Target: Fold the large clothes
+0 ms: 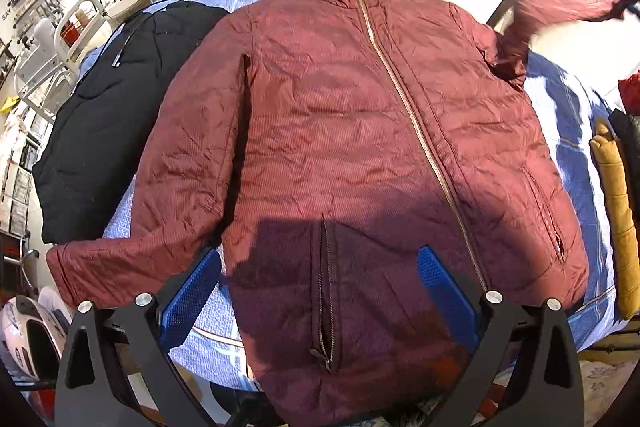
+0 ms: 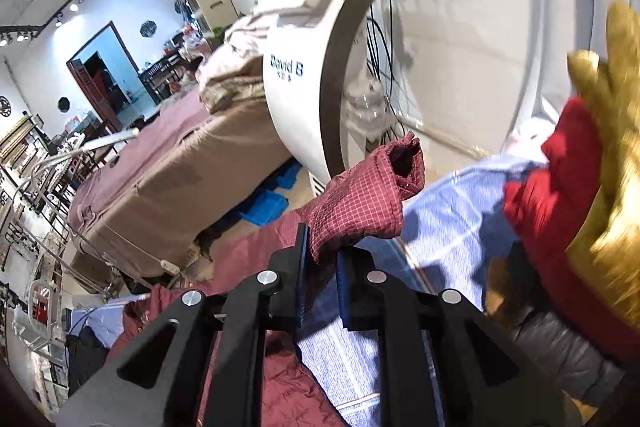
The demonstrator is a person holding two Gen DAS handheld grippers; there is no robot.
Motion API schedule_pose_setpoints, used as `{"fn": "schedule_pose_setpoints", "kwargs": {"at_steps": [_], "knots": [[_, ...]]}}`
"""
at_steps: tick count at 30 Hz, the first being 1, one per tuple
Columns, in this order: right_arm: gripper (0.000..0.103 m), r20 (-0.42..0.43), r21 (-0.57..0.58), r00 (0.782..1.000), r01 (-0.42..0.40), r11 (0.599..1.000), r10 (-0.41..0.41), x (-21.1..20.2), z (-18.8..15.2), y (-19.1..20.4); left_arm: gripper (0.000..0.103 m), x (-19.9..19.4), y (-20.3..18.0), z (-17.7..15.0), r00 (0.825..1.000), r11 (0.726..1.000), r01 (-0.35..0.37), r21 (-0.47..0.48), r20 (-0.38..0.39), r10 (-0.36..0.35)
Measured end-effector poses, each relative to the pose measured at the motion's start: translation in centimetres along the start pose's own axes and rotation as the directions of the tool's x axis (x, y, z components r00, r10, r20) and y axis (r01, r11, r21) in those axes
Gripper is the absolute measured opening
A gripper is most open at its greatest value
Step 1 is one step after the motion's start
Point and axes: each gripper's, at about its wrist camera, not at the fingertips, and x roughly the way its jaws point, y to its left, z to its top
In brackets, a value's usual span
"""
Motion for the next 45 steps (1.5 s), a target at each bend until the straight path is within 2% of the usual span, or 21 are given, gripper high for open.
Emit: {"fn": "schedule_pose_setpoints", "kwargs": {"at_steps": [3,5,7,10,12,16,18,21,23,24,27,29,34,35,36,37,39,41,43,45], "knots": [[0.012,0.061,-0.012,0.998,-0.002,1.0,0.002,-3.1,3.0,0.4,0.097,0.1,1.0,-0.2,1.0,1.0,0.016,-0.021,0.003,-0.016],[0.012,0.058,-0.024,0.998,0.0,1.0,0.001,-3.5,4.8,0.8,0.097,0.1,1.7,-0.4,1.0,0.999,0.019,-0.035,-0.002,-0.019],[0.012,0.038,-0.036,0.999,0.003,0.999,-0.001,-3.4,5.0,1.2,0.097,0.3,2.3,-0.8,1.0,0.999,0.023,-0.048,-0.006,-0.023],[0.012,0.009,-0.101,0.999,-0.03,0.994,0.031,-2.4,3.9,2.8,0.097,0.3,3.2,-1.1,1.0,0.998,0.015,-0.062,-0.011,-0.016],[0.012,0.0,-0.19,0.999,-0.04,0.981,0.041,-1.8,2.1,5.7,0.097,0.3,3.8,-1.3,1.0,0.998,0.01,-0.069,-0.015,-0.011],[0.012,-0.046,-0.362,0.991,-0.131,0.923,0.123,-1.2,-1.3,13.3,0.097,0.0,4.5,-1.5,1.0,0.998,0.0,-0.069,-0.01,-0.001],[0.012,-0.1,-0.437,0.978,-0.21,0.874,0.185,-1.2,-3.8,18.2,0.097,-0.3,4.7,-1.6,1.0,0.998,-0.005,-0.069,-0.003,0.005],[0.012,-0.21,-0.512,0.94,-0.34,0.789,0.269,-1.5,-8.9,24.8,0.097,-0.4,5.3,-1.7,1.0,0.996,-0.011,-0.086,0.0,0.011],[0.012,-0.308,-0.537,0.902,-0.427,0.727,0.302,-1.5,-13.5,28.8,0.097,-0.4,5.6,-1.9,1.0,0.995,-0.013,-0.102,-0.001,0.013],[0.012,-0.354,-0.549,0.884,-0.461,0.697,0.306,-1.3,-16.0,30.6,0.097,-0.4,6.0,-2.0,1.0,0.993,-0.016,-0.113,-0.003,0.016],[0.012,-0.461,-0.553,0.841,-0.522,0.649,0.284,0.1,-22.9,34.2,0.097,-0.1,6.6,-2.4,1.0,0.991,-0.027,-0.133,-0.014,0.026],[0.012,-0.484,-0.585,0.84,-0.52,0.622,0.246,1.4,-26.4,35.7,0.097,0.0,6.9,-2.5,0.999,0.989,-0.035,-0.146,-0.021,0.033],[0.012,-0.576,-0.624,0.808,-0.534,0.571,0.125,5.5,-33.9,37.5,0.097,0.3,7.7,-2.4,0.998,0.984,-0.055,-0.17,-0.027,0.051],[0.014,-0.585,-0.626,0.802,-0.542,0.561,0.122,5.9,-34.5,37.5,0.097,0.3,7.7,-2.3,0.998,0.983,-0.057,-0.173,-0.026,0.053],[0.023,-0.597,-0.634,0.795,-0.551,0.542,0.109,6.3,-35.6,37.6,0.097,0.4,7.8,-2.0,0.998,0.982,-0.059,-0.177,-0.025,0.055],[0.042,-0.599,-0.649,0.796,-0.547,0.529,0.087,6.7,-36.4,37.7,0.097,0.4,7.9,-1.9,0.998,0.982,-0.059,-0.18,-0.022,0.056],[0.062,-0.602,-0.656,0.795,-0.548,0.518,0.078,7.0,-36.9,37.7,0.097,0.6,7.8,-1.3,0.998,0.982,-0.058,-0.18,-0.017,0.055],[0.064,-0.623,-0.645,0.779,-0.567,0.513,0.078,7.1,-36.8,37.3,0.097,0.7,7.5,-0.4,0.998,0.984,-0.057,-0.171,-0.01,0.056],[0.066,-0.659,-0.61,0.747,-0.598,0.52,0.085,6.9,-36.6,36.5,0.097,0.8,7.0,0.2,0.998,0.985,-0.055,-0.162,-0.003,0.055],[0.068,-0.73,-0.515,0.669,-0.671,0.534,0.136,6.4,-35.6,35.3,0.097,1.1,6.6,1.4,0.999,0.988,-0.045,-0.15,0.006,0.047]]}}
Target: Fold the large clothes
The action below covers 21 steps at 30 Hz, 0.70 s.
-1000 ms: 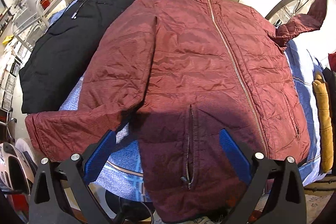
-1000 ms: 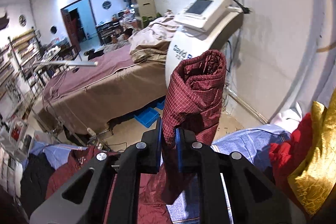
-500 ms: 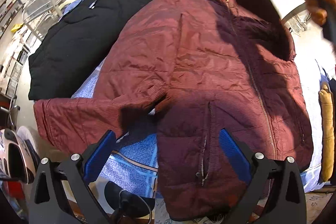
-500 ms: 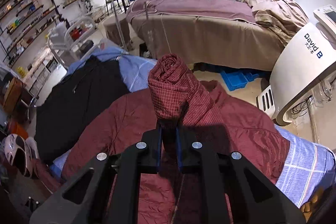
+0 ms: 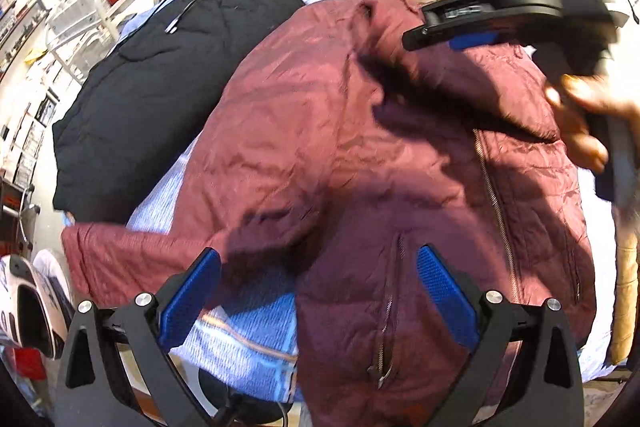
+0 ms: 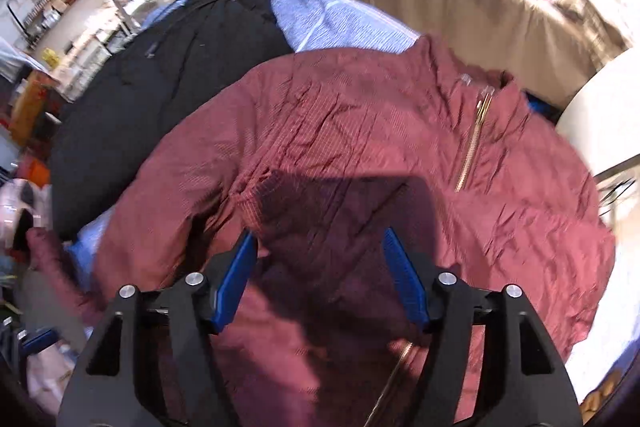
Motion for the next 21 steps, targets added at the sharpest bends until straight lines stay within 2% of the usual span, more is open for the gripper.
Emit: {"fn": "schedule_pose_setpoints", "kwargs": {"at_steps": [1,3,5,9,11,13,17,21], "knots": [[0.074,-0.001,0.013,0.998,-0.065,0.998,0.065,-0.7,-0.5,-0.3,0.097,0.1,-0.3,0.4,1.0,1.0,0.004,0.007,0.004,-0.004],[0.083,-0.01,0.014,0.991,-0.134,0.991,0.134,-1.6,-1.4,-0.8,0.097,0.3,-1.0,1.4,1.0,1.0,0.013,0.025,0.014,-0.014],[0.083,-0.009,0.027,0.989,-0.144,0.989,0.145,-2.5,-2.4,-1.9,0.097,0.7,-1.9,2.7,0.999,0.999,0.027,0.042,0.02,-0.028],[0.083,-0.006,0.188,1.0,-0.013,0.982,0.015,-2.3,-4.4,-8.1,0.097,1.6,-4.1,5.5,0.998,0.995,0.048,0.088,0.029,-0.051],[0.083,-0.044,0.272,0.994,0.11,0.956,-0.102,-1.8,-5.4,-12.0,0.097,2.4,-5.4,7.2,0.997,0.993,0.058,0.102,0.04,-0.062],[0.083,-0.076,0.329,0.983,0.183,0.926,-0.167,-1.5,-6.3,-15.1,0.097,3.2,-6.7,9.0,0.996,0.991,0.073,0.113,0.046,-0.079],[0.083,-0.128,0.363,0.965,0.26,0.895,-0.228,-0.9,-7.6,-18.8,0.097,6.2,-10.5,13.4,0.993,0.982,0.095,0.162,0.049,-0.104],[0.083,-0.182,0.355,0.953,0.295,0.887,-0.244,0.9,-8.2,-20.5,0.097,10.2,-13.6,16.0,0.997,0.976,0.078,0.206,0.009,-0.082]]}}
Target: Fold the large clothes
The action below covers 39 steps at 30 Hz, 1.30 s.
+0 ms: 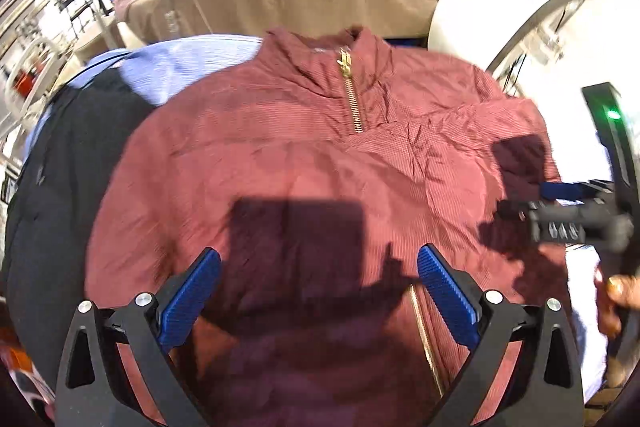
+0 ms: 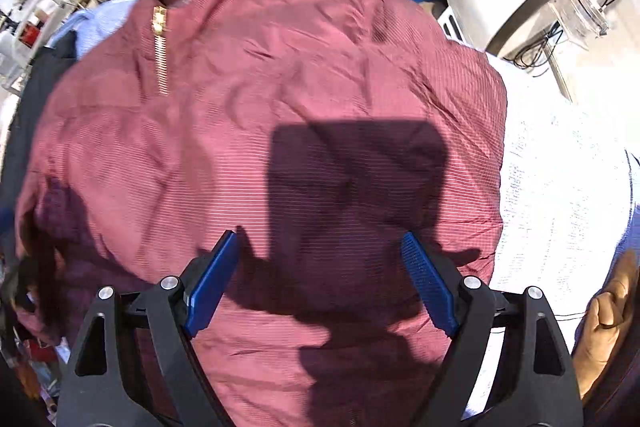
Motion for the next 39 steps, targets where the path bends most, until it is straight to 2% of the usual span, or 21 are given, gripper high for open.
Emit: {"fn": "schedule_pose_setpoints", "kwargs": {"at_steps": [2,6,9,15,17,20,22,25,28,29,30,32,33,35,36,38,39], "knots": [[0.083,-0.026,-0.019,0.999,0.024,1.0,-0.024,1.4,0.1,0.2,0.097,2.5,-0.9,0.8,0.999,0.999,-0.011,0.03,-0.047,0.013],[0.091,-0.058,-0.018,0.997,0.056,0.998,-0.057,3.6,0.4,0.5,0.098,8.4,-1.1,0.7,0.976,0.998,-0.051,0.035,-0.212,0.058],[0.097,-0.09,-0.014,0.994,0.062,0.998,-0.064,5.2,0.6,1.0,0.098,9.7,-1.1,0.5,0.974,0.997,-0.067,0.04,-0.213,0.074],[0.098,-0.101,-0.012,0.99,0.099,0.995,-0.1,6.8,1.1,2.2,0.098,10.0,-1.1,0.7,0.971,0.997,-0.079,0.018,-0.224,0.081],[0.098,-0.091,-0.013,0.99,0.106,0.994,-0.107,6.9,0.9,2.5,0.097,9.1,-0.8,0.8,0.973,0.997,-0.069,-0.021,-0.224,0.063],[0.098,-0.096,-0.02,0.99,0.105,0.994,-0.106,6.9,0.7,3.3,0.097,4.9,0.6,-0.2,0.99,0.986,0.046,-0.162,-0.122,-0.066],[0.098,-0.1,-0.017,0.989,0.106,0.994,-0.107,6.4,0.9,3.6,0.097,2.1,1.6,-1.4,0.994,0.973,0.074,-0.218,-0.067,-0.09],[0.098,-0.049,-0.016,0.996,0.08,0.997,-0.081,4.5,-0.1,4.3,0.097,-1.9,4.1,-3.8,0.997,0.951,0.066,-0.303,-0.012,-0.073],[0.098,-0.03,-0.05,0.999,0.038,0.998,-0.039,2.6,-2.8,5.3,0.097,-5.8,7.7,-6.8,1.0,0.909,0.03,-0.416,0.017,-0.026],[0.098,-0.035,-0.063,0.999,0.027,0.998,-0.03,2.3,-3.5,5.8,0.097,-7.0,9.0,-7.8,1.0,0.891,0.01,-0.454,0.02,-0.001],[0.098,-0.04,-0.078,0.999,0.011,0.997,-0.014,1.9,-4.4,6.5,0.097,-8.4,10.8,-8.9,0.999,0.861,-0.034,-0.508,0.009,0.044],[0.098,-0.042,-0.108,0.999,-0.024,0.994,0.019,0.9,-6.1,8.1,0.097,-11.0,14.7,-11.9,0.994,0.785,-0.094,-0.612,-0.011,0.111],[0.098,-0.041,-0.12,0.999,-0.033,0.992,0.028,0.4,-6.7,8.7,0.097,-12.3,16.7,-13.7,0.99,0.721,-0.116,-0.684,-0.024,0.137],[0.098,-0.043,-0.131,0.997,-0.062,0.989,0.057,-0.4,-8.0,10.2,0.095,-13.8,20.2,-16.4,0.986,0.608,-0.145,-0.781,-0.06,0.159],[0.098,-0.043,-0.129,0.996,-0.081,0.988,0.076,-0.8,-8.6,10.9,0.095,-14.1,22.1,-18.0,0.983,0.532,-0.158,-0.832,-0.085,0.16],[0.098,-0.043,-0.124,0.993,-0.113,0.986,0.109,-1.4,-9.4,12.1,0.092,-13.7,25.0,-20.3,0.98,0.423,-0.193,-0.885,-0.149,0.134],[0.098,-0.048,-0.125,0.992,-0.126,0.984,0.121,-1.7,-9.8,12.7,0.091,-13.3,26.0,-20.7,0.981,0.394,-0.193,-0.899,-0.164,0.106]]}}
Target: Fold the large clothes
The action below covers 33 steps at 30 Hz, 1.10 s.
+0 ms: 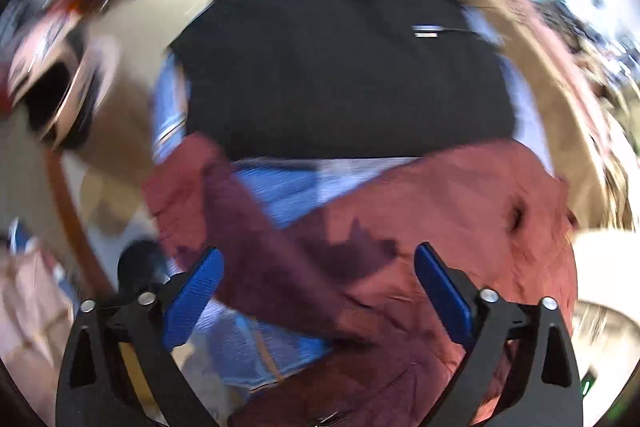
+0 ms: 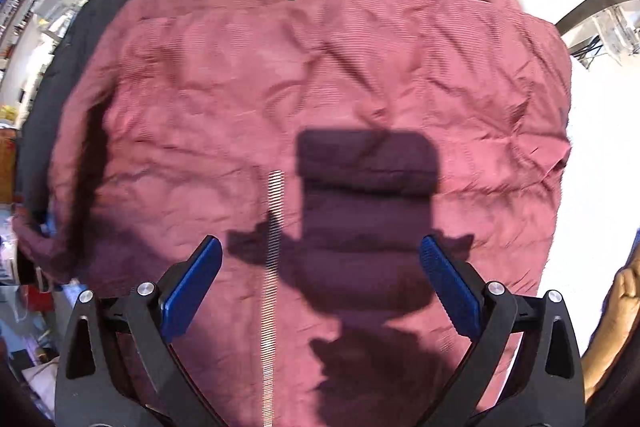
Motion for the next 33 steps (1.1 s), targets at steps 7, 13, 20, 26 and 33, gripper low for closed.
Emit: {"fn": "schedule_pose_setpoints", "kwargs": {"at_steps": [7,13,20,26,33], "knots": [[0.098,-0.014,-0.021,1.0,-0.026,0.999,0.026,-0.9,-1.7,2.6,0.066,5.8,2.5,1.2,0.984,0.993,-0.012,-0.113,-0.177,-0.009],[0.098,-0.006,0.02,1.0,-0.018,1.0,0.018,-2.2,-2.8,-0.3,0.02,7.0,5.4,-0.2,0.975,0.979,0.084,-0.186,-0.186,-0.119],[0.098,0.007,0.105,1.0,-0.007,0.994,0.006,-3.2,-4.2,-4.8,0.01,-3.8,2.0,1.9,0.98,0.997,0.076,0.014,0.183,-0.078],[0.098,0.049,0.166,0.998,-0.048,0.985,0.04,-3.9,-4.4,-6.8,0.008,-15.1,-6.9,3.9,0.83,0.957,0.098,0.273,0.508,-0.23],[0.098,0.097,0.206,0.994,-0.075,0.976,0.056,-5.3,-5.1,-8.5,0.008,-14.8,-20.6,0.2,0.805,0.811,0.137,0.568,0.413,-0.425]]}}
